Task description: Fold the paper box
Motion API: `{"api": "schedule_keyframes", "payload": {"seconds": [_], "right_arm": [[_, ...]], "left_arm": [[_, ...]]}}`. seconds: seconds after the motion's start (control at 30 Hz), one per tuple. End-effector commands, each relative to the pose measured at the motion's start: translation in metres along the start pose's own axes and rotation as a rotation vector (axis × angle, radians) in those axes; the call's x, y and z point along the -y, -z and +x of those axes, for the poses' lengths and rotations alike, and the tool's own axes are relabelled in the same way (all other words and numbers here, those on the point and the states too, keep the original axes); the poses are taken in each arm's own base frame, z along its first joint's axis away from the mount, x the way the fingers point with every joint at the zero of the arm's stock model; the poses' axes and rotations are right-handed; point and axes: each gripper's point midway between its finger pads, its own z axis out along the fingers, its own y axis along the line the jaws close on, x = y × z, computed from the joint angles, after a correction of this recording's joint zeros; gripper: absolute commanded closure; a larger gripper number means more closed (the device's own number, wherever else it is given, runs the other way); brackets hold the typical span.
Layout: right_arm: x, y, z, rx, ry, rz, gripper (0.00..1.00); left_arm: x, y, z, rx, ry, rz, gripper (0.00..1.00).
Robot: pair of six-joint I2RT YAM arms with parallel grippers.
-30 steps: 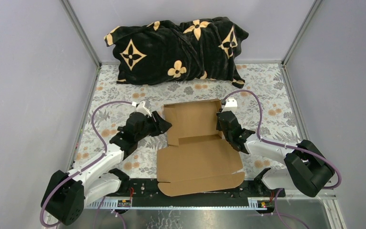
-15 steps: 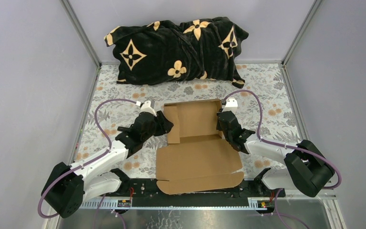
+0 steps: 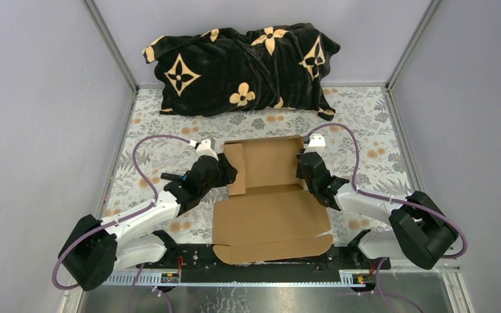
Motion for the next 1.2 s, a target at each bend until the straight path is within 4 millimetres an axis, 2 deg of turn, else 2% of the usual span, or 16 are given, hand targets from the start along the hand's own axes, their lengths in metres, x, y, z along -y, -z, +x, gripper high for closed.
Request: {"api": "schedule_keyframes", "payload": {"seconds": [0.0, 0.33, 0.83, 1.17], "right_arm": [[-0.018, 0.004, -0.030, 0.095, -0.103, -0.065, 1.00], [-0.018, 0.007, -0.028, 0.096, -0.104, -0.073, 1.00], [-0.017, 0.008, -0.027, 0.098, -0.105, -0.074, 1.00], [-0.015, 0.011, -0.030, 0.107, -0.094, -0.080, 1.00]], "left_arm": [[-0.009, -0.005, -0.005, 0.055, -0.028, -0.046, 0.48], [-0.014, -0.011, 0.001, 0.067, -0.067, -0.107, 0.58], [-0.027, -0.007, 0.005, 0.094, -0.179, -0.287, 0.53], [-0.032, -0.011, 0.006, 0.102, -0.212, -0.340, 0.73]]}}
